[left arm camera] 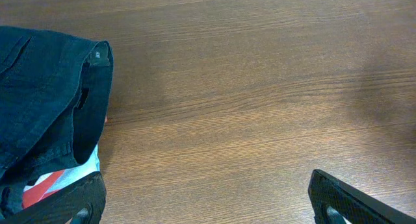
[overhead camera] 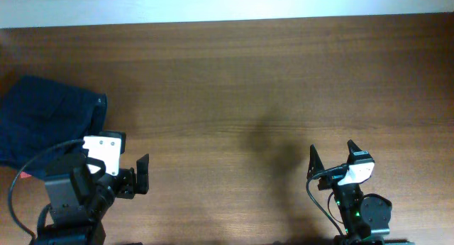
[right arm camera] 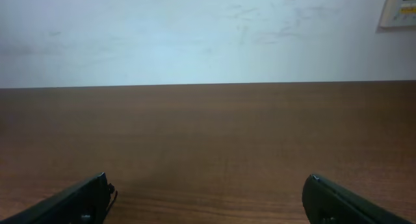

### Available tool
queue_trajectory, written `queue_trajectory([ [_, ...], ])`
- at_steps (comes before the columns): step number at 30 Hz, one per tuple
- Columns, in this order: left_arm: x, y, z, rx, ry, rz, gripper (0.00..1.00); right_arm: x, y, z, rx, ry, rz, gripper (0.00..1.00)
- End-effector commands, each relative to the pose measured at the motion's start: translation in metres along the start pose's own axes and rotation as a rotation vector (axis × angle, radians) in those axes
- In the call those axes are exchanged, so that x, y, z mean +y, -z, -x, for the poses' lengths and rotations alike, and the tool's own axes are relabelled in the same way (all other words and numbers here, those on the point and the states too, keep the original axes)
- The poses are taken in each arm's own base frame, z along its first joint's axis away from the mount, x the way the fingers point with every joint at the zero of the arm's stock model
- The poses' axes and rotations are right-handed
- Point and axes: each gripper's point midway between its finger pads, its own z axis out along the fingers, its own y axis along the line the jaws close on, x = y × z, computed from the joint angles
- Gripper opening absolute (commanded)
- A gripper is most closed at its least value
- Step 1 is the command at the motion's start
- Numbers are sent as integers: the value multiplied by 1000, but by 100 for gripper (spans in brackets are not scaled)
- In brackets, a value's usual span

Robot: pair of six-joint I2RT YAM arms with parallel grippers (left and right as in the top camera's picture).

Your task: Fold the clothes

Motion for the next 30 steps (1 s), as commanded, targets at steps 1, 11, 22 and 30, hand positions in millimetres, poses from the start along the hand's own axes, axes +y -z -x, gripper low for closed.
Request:
queue_trajectory([
  [1, 1, 0, 0, -2, 8, 8, 99, 1, 0, -1, 0, 7, 10, 98],
  [11, 1, 0, 0, -2, 8, 8, 99, 1, 0, -2, 1, 7, 9, 99],
  [22, 1, 0, 0, -2, 8, 8, 99, 1, 0, -2, 1, 7, 9, 99],
  [30, 10, 1, -13, 6, 8, 72, 99, 1, 0, -2, 1, 7, 9, 99],
])
